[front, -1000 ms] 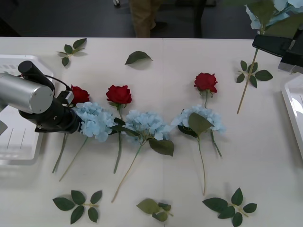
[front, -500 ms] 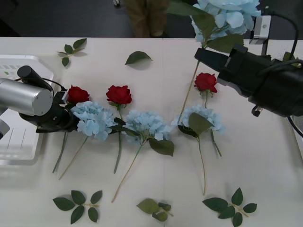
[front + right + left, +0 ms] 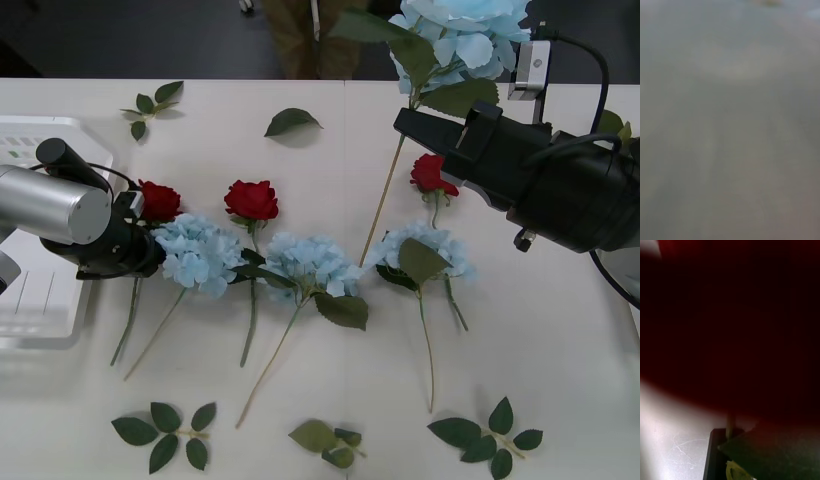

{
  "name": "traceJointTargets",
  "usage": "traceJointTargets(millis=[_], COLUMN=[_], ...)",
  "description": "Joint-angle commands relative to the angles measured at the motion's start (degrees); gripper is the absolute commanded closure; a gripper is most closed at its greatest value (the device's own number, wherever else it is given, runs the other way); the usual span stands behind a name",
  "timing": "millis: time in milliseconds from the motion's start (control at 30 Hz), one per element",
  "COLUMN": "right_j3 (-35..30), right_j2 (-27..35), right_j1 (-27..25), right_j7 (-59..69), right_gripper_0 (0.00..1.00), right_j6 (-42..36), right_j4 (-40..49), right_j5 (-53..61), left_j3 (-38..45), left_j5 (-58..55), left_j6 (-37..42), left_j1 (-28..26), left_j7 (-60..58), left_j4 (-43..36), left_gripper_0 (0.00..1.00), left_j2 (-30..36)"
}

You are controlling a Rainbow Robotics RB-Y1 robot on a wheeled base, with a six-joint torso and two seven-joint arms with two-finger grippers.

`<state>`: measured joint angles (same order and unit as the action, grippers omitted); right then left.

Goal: Place the red flowers into the right box and the blue flowers into the left box. If a person shows an open palm, hand one flower to the person first, then continue sorting.

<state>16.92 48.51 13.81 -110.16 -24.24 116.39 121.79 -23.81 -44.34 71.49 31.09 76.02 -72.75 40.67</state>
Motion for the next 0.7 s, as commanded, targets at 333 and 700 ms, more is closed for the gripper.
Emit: traceJointTargets(millis=[333,700], right_j3=[-0.1,-0.1], right_j2=[-0.9,0.5], right_j1=[1.9,1.8], right_j7=[-2.2,-2.9], right_gripper_0=[1.00,1.00], right_j6=[1.3,1.8], right_j4=[2.0,2.0], right_j5=[-0.1,-2.0], left_j3=[1.5,19.9], left_j5=[-4.1,-19.9], left_j6=[12.6,25.5], left_j1=[1.4,1.5], left_j7=[-2.5,5.7], left_j4=[-16.5,-23.0], left_gripper_0=[1.00,1.00], left_j2=[8.8,14.1])
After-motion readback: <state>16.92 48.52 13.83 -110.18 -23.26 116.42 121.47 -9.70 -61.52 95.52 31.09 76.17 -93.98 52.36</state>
